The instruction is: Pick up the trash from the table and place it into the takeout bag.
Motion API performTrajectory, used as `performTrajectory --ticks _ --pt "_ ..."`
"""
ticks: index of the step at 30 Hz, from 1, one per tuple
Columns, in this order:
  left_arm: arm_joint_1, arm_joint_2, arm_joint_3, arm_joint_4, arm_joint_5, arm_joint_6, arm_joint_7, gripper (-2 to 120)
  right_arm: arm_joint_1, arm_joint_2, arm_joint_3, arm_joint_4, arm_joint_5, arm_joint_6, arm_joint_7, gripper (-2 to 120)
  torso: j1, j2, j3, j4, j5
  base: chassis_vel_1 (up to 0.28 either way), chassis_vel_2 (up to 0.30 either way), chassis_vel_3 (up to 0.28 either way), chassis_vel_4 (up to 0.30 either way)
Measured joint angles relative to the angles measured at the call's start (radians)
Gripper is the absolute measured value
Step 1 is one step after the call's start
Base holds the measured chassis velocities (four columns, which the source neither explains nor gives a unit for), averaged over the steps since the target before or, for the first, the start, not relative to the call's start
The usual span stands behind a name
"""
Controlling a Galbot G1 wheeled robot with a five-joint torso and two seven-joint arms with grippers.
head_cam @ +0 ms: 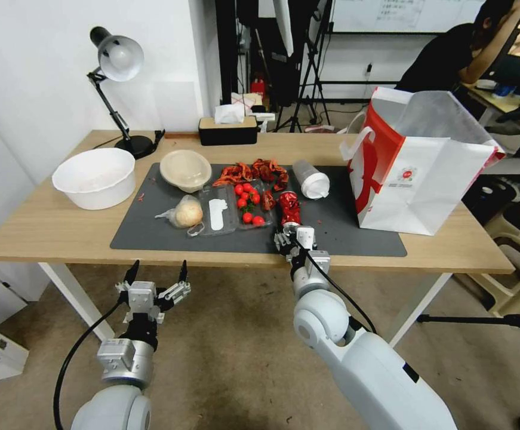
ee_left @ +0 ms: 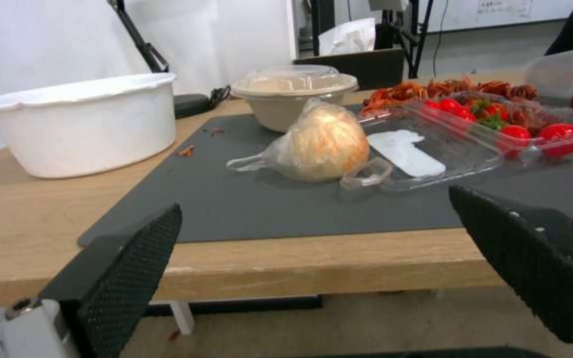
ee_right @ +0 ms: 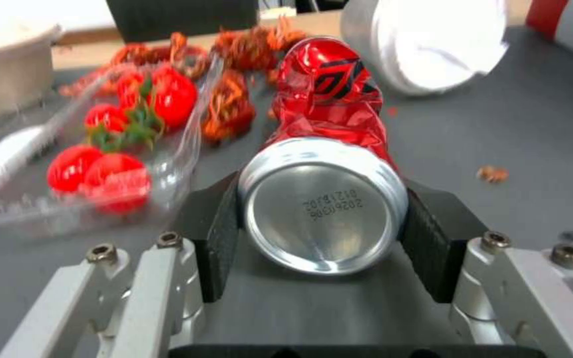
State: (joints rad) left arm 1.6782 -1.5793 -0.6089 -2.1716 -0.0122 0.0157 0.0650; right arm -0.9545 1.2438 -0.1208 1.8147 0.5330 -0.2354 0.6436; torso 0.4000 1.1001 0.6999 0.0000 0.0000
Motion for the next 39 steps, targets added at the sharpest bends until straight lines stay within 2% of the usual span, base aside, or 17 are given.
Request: performTrajectory --ticks 8,10,11,14,15,17,19,20,23,25,28,29,34,39 --pt "0.002 -0.001 0.001 -0.001 0.001 -0.003 0.000 100 -0.035 -0.017 0.039 0.059 -0.003 0.008 -0.015 51 0.000 0.000 0.000 0.0000 0.0001 0.000 0.000 0.000 0.000" --pt "0.005 -0.002 0.004 -0.003 0.005 -0.003 0.000 100 -0.062 -0.054 0.117 0.149 -0.007 0.050 -0.094 51 0.000 0.000 0.000 -0.0002 0.0001 0.000 0.000 0.000 0.000" --pt "0.005 -0.002 0.004 -0.003 0.005 -0.003 0.000 100 -0.062 -0.054 0.117 0.149 -0.007 0.050 -0.094 51 0.000 0.000 0.000 -0.0002 0.0001 0.000 0.000 0.000 0.000" --pt "0.006 -0.002 0.007 -0.006 0.009 -0.003 0.000 100 -0.072 -0.108 0.233 0.255 -0.001 0.104 -0.206 51 0.000 0.000 0.000 -0.0001 -0.0001 0.000 0.000 0.000 0.000" --pt "0.006 -0.002 0.007 -0.006 0.009 -0.003 0.000 100 -0.072 -0.108 0.233 0.255 -0.001 0.104 -0.206 51 0.000 0.000 0.000 -0.0001 -0.0001 0.000 0.000 0.000 0.000" --pt "0.009 -0.003 0.008 -0.009 0.012 -0.004 0.001 100 -0.044 -0.157 0.314 0.298 0.024 0.152 -0.273 51 0.000 0.000 0.000 -0.0001 0.0003 0.000 0.000 0.000 0.000" --pt "0.013 -0.003 0.009 -0.015 0.015 -0.004 0.001 100 0.004 -0.209 0.393 0.316 0.078 0.168 -0.289 51 0.000 0.000 0.000 0.0000 0.0003 0.000 0.000 0.000 0.000" --pt "0.013 -0.003 0.009 -0.015 0.015 -0.004 0.001 100 0.004 -0.209 0.393 0.316 0.078 0.168 -0.289 51 0.000 0.000 0.000 0.0000 0.0003 0.000 0.000 0.000 0.000" --pt "0.021 -0.003 0.010 -0.024 0.019 -0.007 0.001 100 0.088 -0.268 0.485 0.294 0.163 0.101 -0.223 51 0.000 0.000 0.000 0.0001 0.0001 0.000 0.000 0.000 0.000" --pt "0.023 -0.002 0.010 -0.026 0.019 -0.008 0.001 100 0.107 -0.279 0.501 0.280 0.178 0.079 -0.201 51 0.000 0.000 0.000 0.0000 0.0004 0.000 0.000 0.000 0.000" --pt "0.030 -0.001 0.010 -0.033 0.020 -0.011 0.002 100 0.173 -0.315 0.526 0.241 0.290 -0.016 -0.077 51 0.000 0.000 0.000 -0.0001 -0.0001 0.000 0.000 0.000 0.000" --pt "0.030 -0.001 0.010 -0.033 0.020 -0.011 0.002 100 0.173 -0.315 0.526 0.241 0.290 -0.016 -0.077 51 0.000 0.000 0.000 -0.0001 -0.0001 0.000 0.000 0.000 0.000" --pt "0.033 -0.002 0.010 -0.037 0.023 -0.017 0.002 100 0.246 -0.323 0.524 0.177 0.396 -0.125 0.065 51 0.000 0.000 0.000 -0.0001 0.0002 0.000 0.000 0.000 0.000" --pt "0.035 -0.002 0.009 -0.039 0.024 -0.018 0.002 100 0.282 -0.310 0.516 0.141 0.436 -0.174 0.126 51 0.000 0.000 0.000 0.0001 0.0000 0.000 0.000 0.000 0.000"
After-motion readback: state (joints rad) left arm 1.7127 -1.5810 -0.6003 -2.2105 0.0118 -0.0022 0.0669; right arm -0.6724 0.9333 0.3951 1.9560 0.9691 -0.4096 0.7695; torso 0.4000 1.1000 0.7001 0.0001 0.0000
